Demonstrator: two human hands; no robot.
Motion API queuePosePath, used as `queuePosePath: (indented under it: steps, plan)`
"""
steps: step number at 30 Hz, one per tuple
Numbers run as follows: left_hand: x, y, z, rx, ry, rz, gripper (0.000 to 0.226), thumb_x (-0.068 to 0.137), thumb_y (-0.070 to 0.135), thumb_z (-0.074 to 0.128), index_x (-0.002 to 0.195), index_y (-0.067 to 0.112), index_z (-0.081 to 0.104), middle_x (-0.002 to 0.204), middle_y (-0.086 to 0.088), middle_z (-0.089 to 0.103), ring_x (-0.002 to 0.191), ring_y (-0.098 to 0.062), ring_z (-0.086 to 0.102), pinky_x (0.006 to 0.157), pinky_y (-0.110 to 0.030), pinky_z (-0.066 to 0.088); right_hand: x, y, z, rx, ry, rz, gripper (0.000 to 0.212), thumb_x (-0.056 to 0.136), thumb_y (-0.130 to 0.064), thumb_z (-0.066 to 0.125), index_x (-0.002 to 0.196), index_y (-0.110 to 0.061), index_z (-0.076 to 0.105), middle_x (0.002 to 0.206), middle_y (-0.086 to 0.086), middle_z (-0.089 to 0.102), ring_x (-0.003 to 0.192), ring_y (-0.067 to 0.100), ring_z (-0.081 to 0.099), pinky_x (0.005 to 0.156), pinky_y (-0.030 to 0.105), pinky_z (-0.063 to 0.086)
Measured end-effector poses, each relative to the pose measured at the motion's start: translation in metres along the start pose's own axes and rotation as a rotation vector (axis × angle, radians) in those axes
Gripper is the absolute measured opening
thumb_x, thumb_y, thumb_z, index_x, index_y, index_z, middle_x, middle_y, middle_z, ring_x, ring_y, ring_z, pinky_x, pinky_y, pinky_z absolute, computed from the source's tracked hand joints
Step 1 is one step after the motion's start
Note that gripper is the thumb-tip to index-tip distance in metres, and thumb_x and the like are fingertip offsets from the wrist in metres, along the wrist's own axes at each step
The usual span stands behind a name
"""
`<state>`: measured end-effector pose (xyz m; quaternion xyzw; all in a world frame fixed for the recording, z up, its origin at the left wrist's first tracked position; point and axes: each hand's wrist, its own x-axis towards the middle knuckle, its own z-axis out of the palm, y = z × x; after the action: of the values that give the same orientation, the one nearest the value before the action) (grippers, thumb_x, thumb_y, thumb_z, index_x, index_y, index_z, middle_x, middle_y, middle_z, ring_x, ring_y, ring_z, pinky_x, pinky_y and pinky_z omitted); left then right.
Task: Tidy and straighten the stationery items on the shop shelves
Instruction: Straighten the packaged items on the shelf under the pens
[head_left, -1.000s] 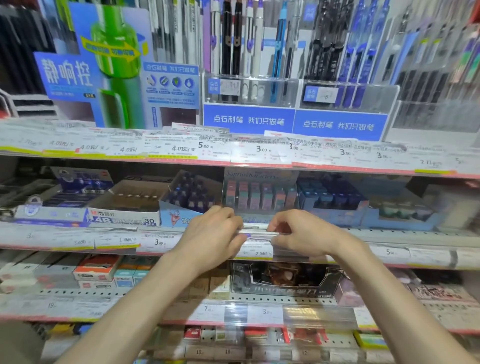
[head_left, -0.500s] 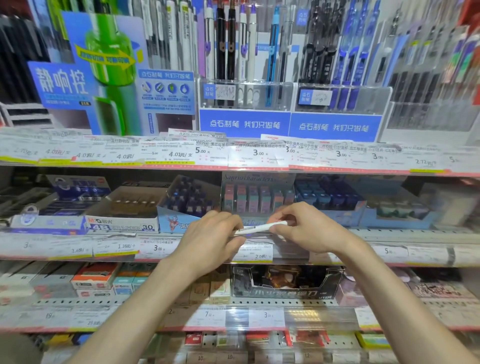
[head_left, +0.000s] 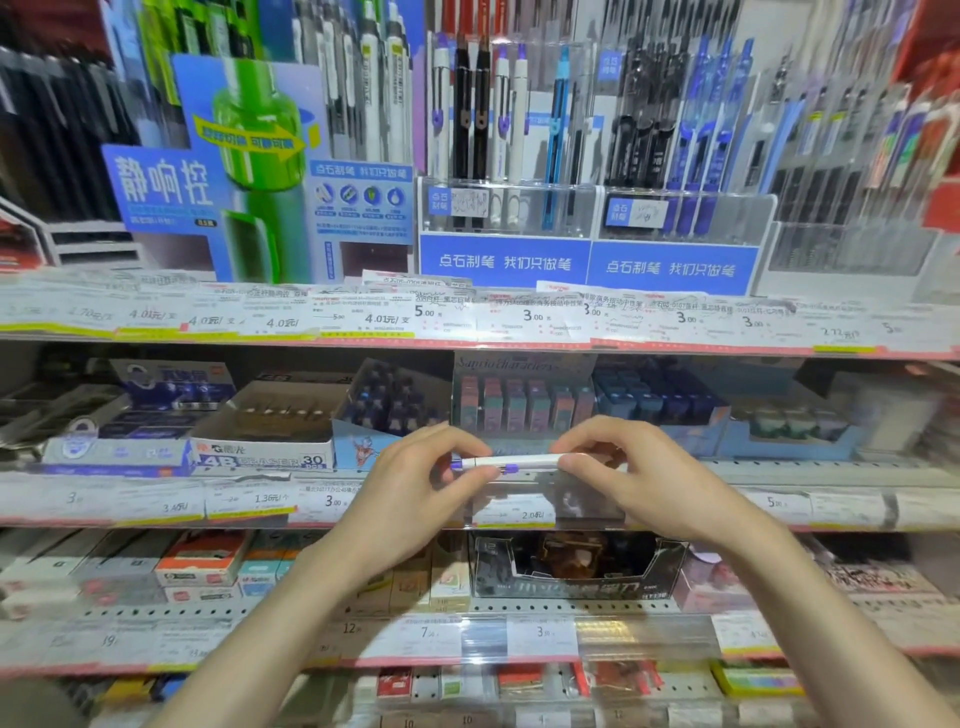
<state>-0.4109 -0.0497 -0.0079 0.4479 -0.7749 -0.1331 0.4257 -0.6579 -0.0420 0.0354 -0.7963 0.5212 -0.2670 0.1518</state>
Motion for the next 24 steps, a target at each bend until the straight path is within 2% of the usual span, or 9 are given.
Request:
queuePosePath:
  steps: [3, 5, 7, 8, 11, 15, 19, 24]
  plan:
    - [-0.007, 0.009, -0.014, -0.095, 0.029, -0.012, 0.006, 0.086, 0.042, 0.069, 0.089, 0.037, 0.069, 0.089, 0.021, 0.065, 0.072, -0.006, 0.054, 0.064, -0.013, 0.039, -0.009, -0.016, -0.005, -0.006, 0.003, -0.021, 0.015, 0.097, -0.038, 0.057, 0.107, -0.035, 0.068, 0.097, -0.020, 0.066, 0.089, -0.004, 0.060, 0.068, 0.010, 0.046]
    - [-0.009, 0.017, -0.026, -0.151, 0.056, -0.012, 0.005, 0.084, 0.039, 0.072, 0.087, 0.036, 0.070, 0.088, 0.019, 0.067, 0.070, -0.004, 0.055, 0.063, -0.014, 0.040, -0.013, -0.029, -0.010, -0.021, 0.023, -0.049, 0.014, 0.096, -0.039, 0.059, 0.106, -0.036, 0.068, 0.097, -0.021, 0.067, 0.093, -0.006, 0.059, 0.075, 0.008, 0.045]
    - [-0.008, 0.026, -0.040, -0.216, 0.080, -0.014, 0.004, 0.083, 0.035, 0.074, 0.084, 0.032, 0.072, 0.083, 0.011, 0.069, 0.064, -0.007, 0.054, 0.061, -0.021, 0.042, -0.015, -0.043, -0.017, -0.048, 0.052, -0.093, 0.013, 0.094, -0.039, 0.061, 0.104, -0.036, 0.068, 0.095, -0.021, 0.068, 0.094, -0.008, 0.059, 0.079, 0.006, 0.043]
    - [-0.008, 0.030, -0.047, -0.239, 0.093, -0.011, 0.005, 0.082, 0.034, 0.075, 0.084, 0.030, 0.073, 0.082, 0.008, 0.070, 0.065, -0.013, 0.056, 0.062, -0.025, 0.043, -0.015, -0.052, -0.021, -0.061, 0.068, -0.118, 0.013, 0.094, -0.038, 0.061, 0.104, -0.036, 0.069, 0.093, -0.022, 0.067, 0.094, -0.009, 0.059, 0.079, 0.006, 0.042]
    - [-0.004, 0.041, -0.071, -0.291, 0.121, 0.009, 0.006, 0.081, 0.031, 0.076, 0.087, 0.029, 0.074, 0.078, -0.001, 0.071, 0.068, -0.022, 0.062, 0.062, -0.030, 0.048, -0.015, -0.078, -0.032, -0.083, 0.105, -0.211, 0.011, 0.094, -0.036, 0.062, 0.103, -0.035, 0.070, 0.090, -0.024, 0.067, 0.090, -0.006, 0.061, 0.076, 0.011, 0.043]
    - [0.007, 0.062, -0.102, -0.315, 0.135, 0.031, 0.008, 0.078, 0.032, 0.078, 0.086, 0.030, 0.075, 0.068, -0.017, 0.064, 0.061, -0.029, 0.064, 0.059, -0.028, 0.048, -0.007, -0.108, -0.046, -0.095, 0.120, -0.303, 0.013, 0.093, -0.038, 0.064, 0.103, -0.032, 0.070, 0.086, -0.020, 0.068, 0.083, 0.001, 0.062, 0.071, 0.018, 0.046]
    - [0.025, 0.084, -0.124, -0.261, 0.130, 0.085, 0.013, 0.077, 0.035, 0.080, 0.086, 0.028, 0.074, 0.072, -0.008, 0.071, 0.058, -0.021, 0.068, 0.061, -0.033, 0.052, 0.013, -0.133, -0.052, -0.135, 0.239, -0.413, 0.017, 0.089, -0.037, 0.070, 0.104, -0.029, 0.071, 0.093, -0.016, 0.067, 0.086, 0.003, 0.061, 0.079, 0.024, 0.048]
    - [0.054, 0.098, -0.139, -0.219, 0.146, 0.123, 0.013, 0.076, 0.032, 0.082, 0.085, 0.025, 0.075, 0.075, -0.003, 0.072, 0.057, -0.020, 0.069, 0.061, -0.031, 0.054, 0.034, -0.150, -0.056, -0.264, 0.448, -0.512, 0.016, 0.087, -0.037, 0.072, 0.099, -0.027, 0.071, 0.087, -0.014, 0.062, 0.078, 0.004, 0.055, 0.071, 0.023, 0.045]
